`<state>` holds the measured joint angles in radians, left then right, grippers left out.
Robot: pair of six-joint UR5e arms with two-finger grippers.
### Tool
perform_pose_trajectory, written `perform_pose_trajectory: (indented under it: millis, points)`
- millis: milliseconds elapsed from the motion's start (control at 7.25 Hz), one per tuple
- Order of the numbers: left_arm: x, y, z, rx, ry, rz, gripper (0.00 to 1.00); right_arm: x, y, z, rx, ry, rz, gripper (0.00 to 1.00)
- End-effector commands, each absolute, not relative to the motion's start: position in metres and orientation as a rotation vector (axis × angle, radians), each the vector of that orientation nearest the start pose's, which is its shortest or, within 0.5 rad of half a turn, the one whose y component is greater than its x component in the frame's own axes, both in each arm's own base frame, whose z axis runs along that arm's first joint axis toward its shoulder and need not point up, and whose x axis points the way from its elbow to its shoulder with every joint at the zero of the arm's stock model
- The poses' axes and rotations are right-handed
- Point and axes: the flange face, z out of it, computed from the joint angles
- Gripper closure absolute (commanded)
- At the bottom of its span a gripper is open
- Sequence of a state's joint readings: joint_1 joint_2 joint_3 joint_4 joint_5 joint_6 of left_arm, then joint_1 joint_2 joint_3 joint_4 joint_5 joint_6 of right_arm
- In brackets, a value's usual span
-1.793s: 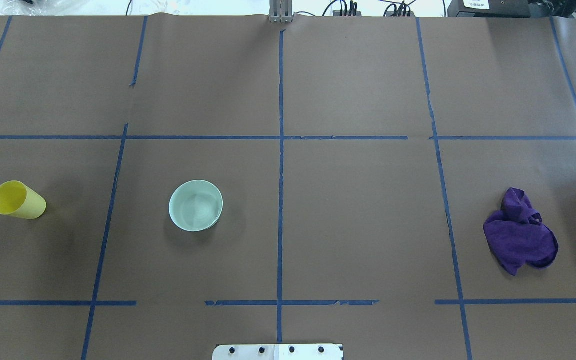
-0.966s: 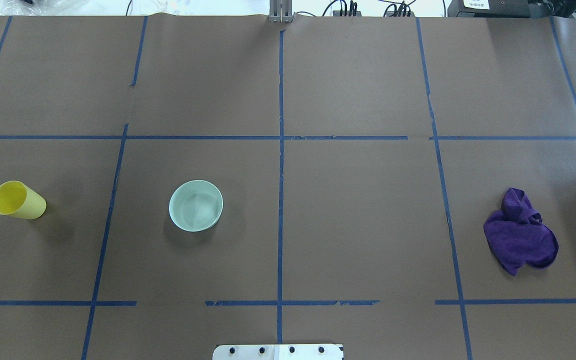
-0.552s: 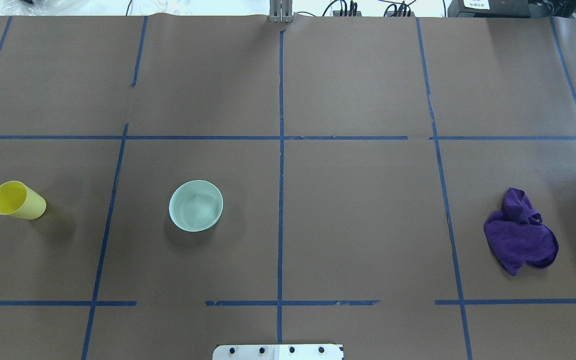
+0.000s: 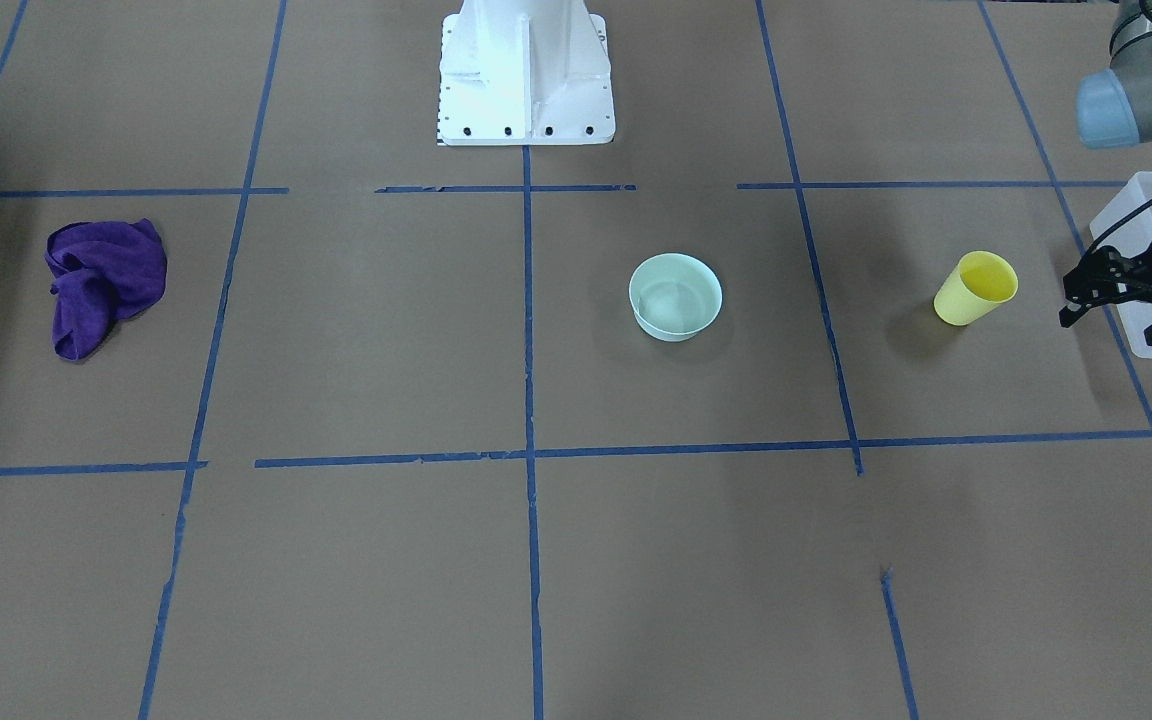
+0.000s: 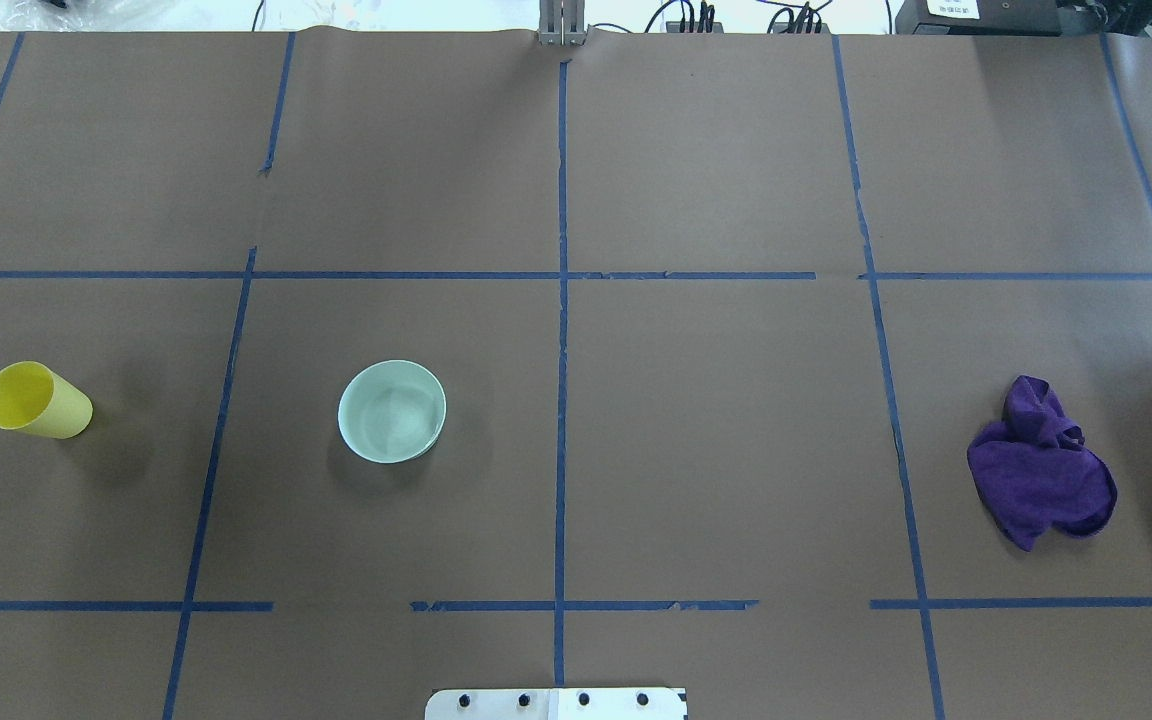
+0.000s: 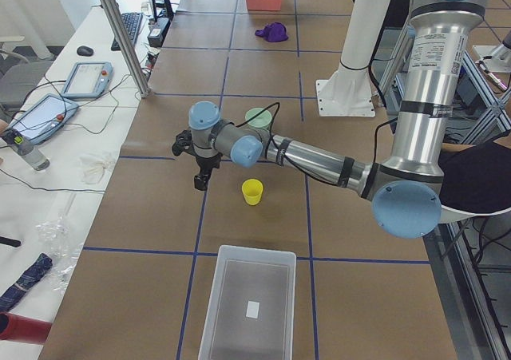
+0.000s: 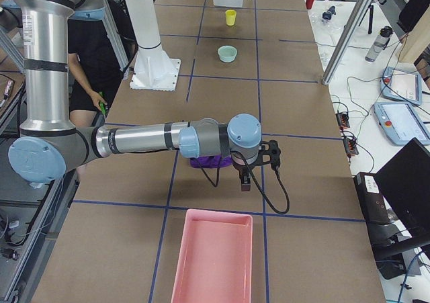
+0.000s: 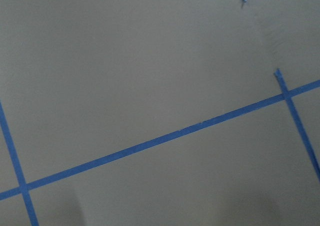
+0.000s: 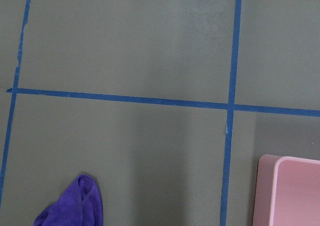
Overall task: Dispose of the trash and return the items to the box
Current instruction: 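Move the left gripper toward the yellow cup, then lower the left gripper onto the yellow cup and grasp it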
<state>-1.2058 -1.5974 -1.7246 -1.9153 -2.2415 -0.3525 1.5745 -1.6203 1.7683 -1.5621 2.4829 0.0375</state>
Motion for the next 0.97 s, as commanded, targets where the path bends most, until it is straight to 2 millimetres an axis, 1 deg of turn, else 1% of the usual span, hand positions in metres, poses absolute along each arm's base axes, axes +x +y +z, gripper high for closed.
perform_pose_trajectory:
  millis: [0, 138, 276, 414, 552, 690, 828]
  points:
    - [0.140, -0.478, 0.558, 0.233, 0.823, 0.124, 0.00, 0.052, -0.475, 0.569, 0.125, -0.915, -0.025, 0.00]
    - [0.149, -0.474, 0.559, 0.217, 0.829, 0.138, 0.00, 0.050, -0.475, 0.560, 0.126, -0.919, -0.008, 0.00]
    - [0.164, -0.460, 0.567, 0.186, 0.828, 0.170, 0.00, 0.050, -0.475, 0.559, 0.125, -0.919, -0.007, 0.00]
    - [0.166, -0.451, 0.573, 0.170, 0.825, 0.179, 0.00, 0.049, -0.475, 0.559, 0.125, -0.919, -0.008, 0.00]
    - [0.168, -0.433, 0.574, 0.155, 0.825, 0.199, 0.00, 0.049, -0.475, 0.559, 0.125, -0.919, -0.011, 0.00]
    - [0.164, -0.419, 0.574, 0.148, 0.823, 0.204, 0.00, 0.049, -0.475, 0.559, 0.124, -0.919, -0.009, 0.00]
    - [0.167, -0.417, 0.576, 0.140, 0.822, 0.211, 0.00, 0.049, -0.475, 0.559, 0.125, -0.919, -0.010, 0.00]
